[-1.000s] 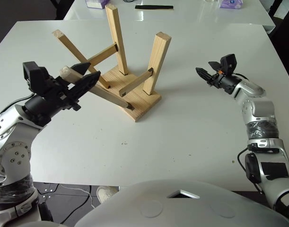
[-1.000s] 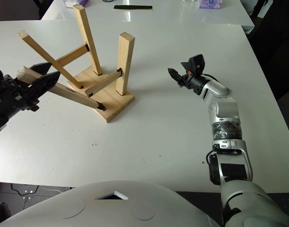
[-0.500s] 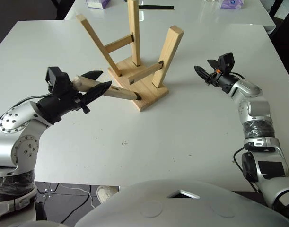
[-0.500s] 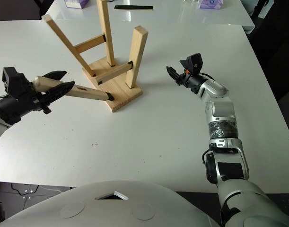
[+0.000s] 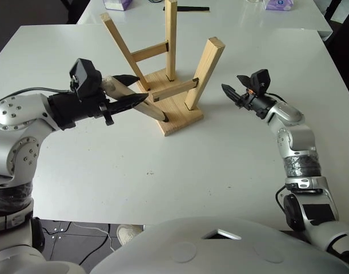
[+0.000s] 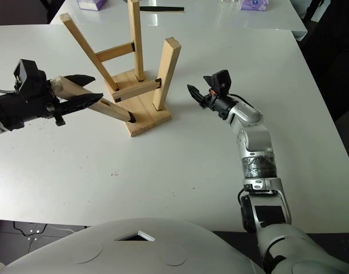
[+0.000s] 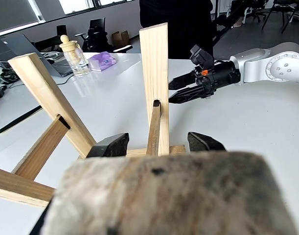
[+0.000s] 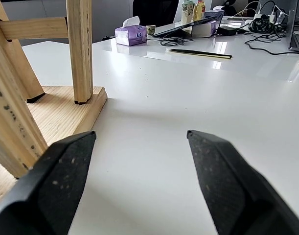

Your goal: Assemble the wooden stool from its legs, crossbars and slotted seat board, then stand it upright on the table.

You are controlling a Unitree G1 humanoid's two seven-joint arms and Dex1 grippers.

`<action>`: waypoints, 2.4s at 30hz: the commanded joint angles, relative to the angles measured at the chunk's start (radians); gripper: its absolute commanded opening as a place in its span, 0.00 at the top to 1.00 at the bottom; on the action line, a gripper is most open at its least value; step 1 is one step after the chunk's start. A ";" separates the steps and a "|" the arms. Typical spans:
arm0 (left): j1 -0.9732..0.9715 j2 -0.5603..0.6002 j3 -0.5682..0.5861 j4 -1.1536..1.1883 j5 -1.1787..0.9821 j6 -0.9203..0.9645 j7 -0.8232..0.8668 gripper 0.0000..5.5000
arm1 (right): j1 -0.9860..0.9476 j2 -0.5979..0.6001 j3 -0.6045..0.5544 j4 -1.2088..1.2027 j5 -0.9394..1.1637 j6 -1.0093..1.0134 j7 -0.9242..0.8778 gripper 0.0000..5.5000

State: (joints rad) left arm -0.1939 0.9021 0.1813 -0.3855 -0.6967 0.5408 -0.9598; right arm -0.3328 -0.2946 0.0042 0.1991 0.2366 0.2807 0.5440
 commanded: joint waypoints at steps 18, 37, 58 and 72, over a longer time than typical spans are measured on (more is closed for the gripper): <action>-0.127 0.054 -0.049 0.141 0.049 0.060 -0.138 0.63 | 0.152 0.059 -0.008 -0.150 -0.001 0.052 -0.091 0.37; -0.173 0.028 -0.082 0.216 0.088 0.034 -0.136 0.63 | 0.145 0.080 -0.012 -0.134 0.000 0.032 -0.121 0.37; -0.123 0.056 -0.122 0.118 0.101 0.058 -0.167 0.63 | 0.198 0.094 -0.071 -0.423 0.042 0.113 -0.201 0.37; -0.029 0.086 -0.170 0.023 0.078 0.132 -0.180 0.63 | 0.144 0.118 -0.055 -0.498 0.086 0.178 -0.238 0.37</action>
State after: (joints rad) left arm -0.3476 0.9579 0.0494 -0.2958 -0.5904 0.5791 -1.1069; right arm -0.2068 -0.1785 -0.0564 -0.2742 0.3147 0.4412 0.3132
